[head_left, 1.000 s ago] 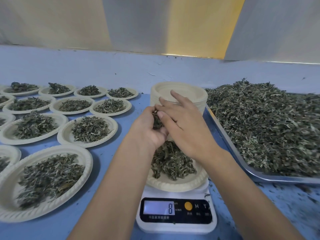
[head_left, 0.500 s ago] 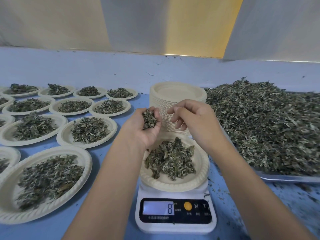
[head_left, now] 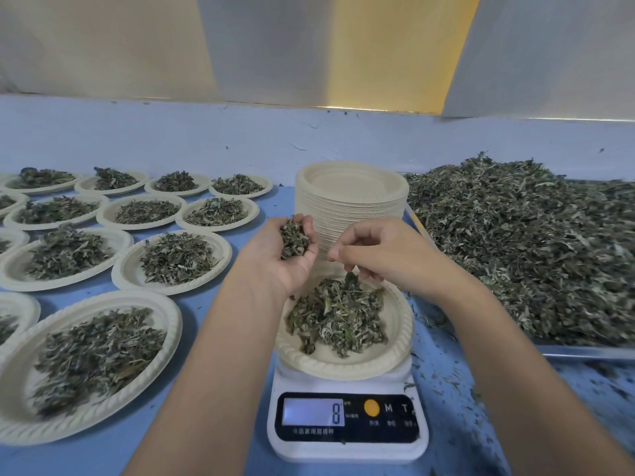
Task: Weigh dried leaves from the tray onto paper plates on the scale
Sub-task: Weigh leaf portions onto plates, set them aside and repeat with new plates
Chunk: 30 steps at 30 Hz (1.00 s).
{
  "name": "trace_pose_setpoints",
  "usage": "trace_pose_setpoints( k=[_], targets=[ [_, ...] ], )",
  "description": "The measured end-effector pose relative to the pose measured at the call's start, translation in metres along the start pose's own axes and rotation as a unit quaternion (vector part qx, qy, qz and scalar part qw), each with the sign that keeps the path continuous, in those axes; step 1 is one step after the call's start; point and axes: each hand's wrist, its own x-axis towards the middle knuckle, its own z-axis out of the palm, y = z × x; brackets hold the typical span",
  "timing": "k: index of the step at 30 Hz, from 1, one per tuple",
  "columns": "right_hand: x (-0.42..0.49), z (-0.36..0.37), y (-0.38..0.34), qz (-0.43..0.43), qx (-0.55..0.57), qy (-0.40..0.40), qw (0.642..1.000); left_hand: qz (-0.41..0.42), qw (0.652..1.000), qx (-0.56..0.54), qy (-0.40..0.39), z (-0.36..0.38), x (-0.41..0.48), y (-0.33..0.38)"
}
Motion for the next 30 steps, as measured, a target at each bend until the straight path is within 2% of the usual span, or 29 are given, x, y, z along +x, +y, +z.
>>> trace_pose_setpoints(
  k=[3,9,14,18,21,26,30],
  targets=[
    [-0.002,-0.005,-0.001,0.005,-0.001,-0.046,0.999,0.000,1.000,0.009,0.004,0.000,0.000,-0.001],
    [-0.005,-0.009,0.002,0.031,-0.104,-0.159,0.981,0.003,1.000,0.008,0.005,-0.001,0.000,-0.001],
    [-0.004,-0.007,0.003,0.032,-0.096,-0.186,0.977,0.002,1.000,0.013,0.003,-0.001,0.000,-0.002],
    [-0.003,-0.005,0.003,0.019,-0.094,-0.167,0.981,0.000,1.000,0.015,0.004,0.000,-0.001,-0.003],
    [-0.002,-0.002,0.002,0.017,-0.062,-0.119,0.991,-0.007,1.000,0.023,-0.007,0.002,-0.002,-0.006],
    [0.000,-0.004,0.000,0.018,0.078,-0.001,0.997,-0.006,0.998,0.015,-0.053,0.014,-0.006,-0.016],
    [0.001,-0.007,-0.004,0.008,0.203,0.066,0.977,0.016,0.997,0.030,-0.076,0.032,-0.011,-0.024]
  ],
)
